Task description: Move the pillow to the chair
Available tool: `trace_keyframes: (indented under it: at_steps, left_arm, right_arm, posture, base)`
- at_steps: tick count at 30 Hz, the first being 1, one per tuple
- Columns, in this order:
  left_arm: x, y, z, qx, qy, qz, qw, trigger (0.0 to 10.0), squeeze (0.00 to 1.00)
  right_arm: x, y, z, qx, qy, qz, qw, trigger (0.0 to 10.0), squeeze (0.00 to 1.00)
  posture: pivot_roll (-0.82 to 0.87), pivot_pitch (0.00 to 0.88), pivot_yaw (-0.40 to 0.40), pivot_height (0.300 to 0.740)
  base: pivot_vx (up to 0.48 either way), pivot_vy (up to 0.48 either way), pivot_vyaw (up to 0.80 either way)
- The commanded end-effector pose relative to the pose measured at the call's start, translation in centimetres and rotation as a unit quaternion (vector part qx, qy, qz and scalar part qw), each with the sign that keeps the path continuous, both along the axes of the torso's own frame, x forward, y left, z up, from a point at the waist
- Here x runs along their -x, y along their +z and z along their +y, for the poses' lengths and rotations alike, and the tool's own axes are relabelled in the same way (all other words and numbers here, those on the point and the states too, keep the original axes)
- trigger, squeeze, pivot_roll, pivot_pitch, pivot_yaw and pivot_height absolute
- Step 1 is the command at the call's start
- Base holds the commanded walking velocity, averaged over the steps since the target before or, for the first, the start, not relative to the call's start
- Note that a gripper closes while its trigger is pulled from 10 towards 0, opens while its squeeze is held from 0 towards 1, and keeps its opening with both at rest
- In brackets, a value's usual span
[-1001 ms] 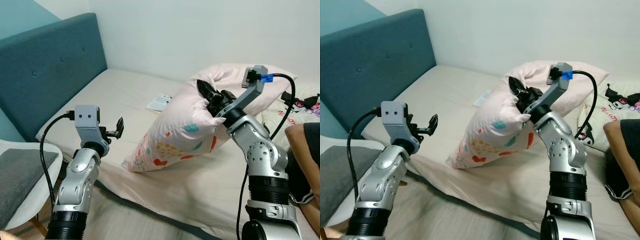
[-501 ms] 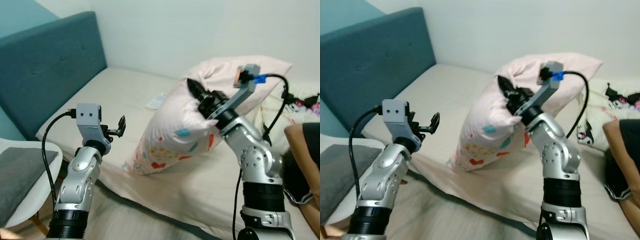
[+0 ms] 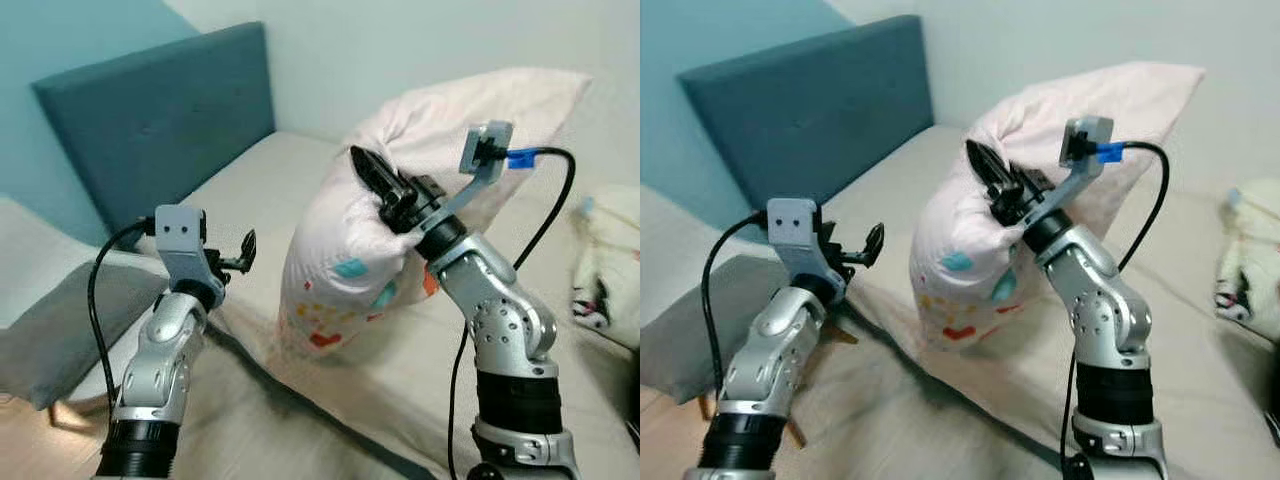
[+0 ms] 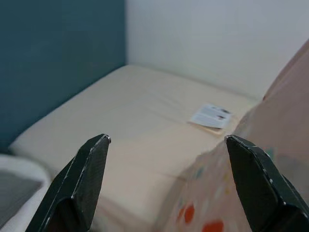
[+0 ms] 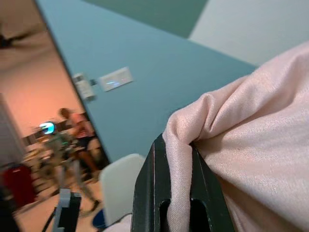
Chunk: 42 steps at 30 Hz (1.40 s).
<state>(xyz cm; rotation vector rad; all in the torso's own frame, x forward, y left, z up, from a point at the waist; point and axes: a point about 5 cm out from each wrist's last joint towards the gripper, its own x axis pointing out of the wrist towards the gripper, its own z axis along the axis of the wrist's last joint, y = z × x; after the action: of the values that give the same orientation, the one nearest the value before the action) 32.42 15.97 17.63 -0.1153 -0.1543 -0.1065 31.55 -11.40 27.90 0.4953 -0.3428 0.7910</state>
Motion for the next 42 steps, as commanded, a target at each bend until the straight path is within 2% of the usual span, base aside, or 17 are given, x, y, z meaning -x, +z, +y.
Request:
trace_keyframes:
  at_steps: [1,8,28,42]
  left_arm:
    - [-0.1,0.6,0.1,-0.001,-0.002,-0.011,1.0,10.0,0.0]
    - [-0.2,1.3,0.4,-0.001,0.0,-0.021,1.0,10.0,0.0]
    - [-0.4,2.9,0.8,0.003,-0.001,-0.04,0.999,10.0,0.0]
    - [-0.1,2.3,-0.7,0.009,-0.026,-0.03,0.999,10.0,0.0]
  right_arm:
    - [1.4,3.4,0.9,-0.024,0.039,-0.086,0.995,10.0,0.0]
    - [1.9,5.1,1.6,-0.039,0.06,-0.118,0.99,10.0,0.0]
    - [2.0,5.0,2.4,-0.05,0.074,-0.114,0.989,10.0,0.0]
    - [2.0,5.2,2.5,-0.058,0.082,-0.115,0.988,10.0,0.0]
  posture:
    - [-0.03,0.0,-0.005,0.74]
    - [-0.03,0.0,-0.002,0.74]
    - [-0.02,0.0,0.004,0.74]
    - [-0.02,0.0,0.007,0.74]
  base:
    - [0.0,0.0,0.77]
    - [0.0,0.0,0.77]
    - [0.0,0.0,0.77]
    - [0.0,0.0,0.77]
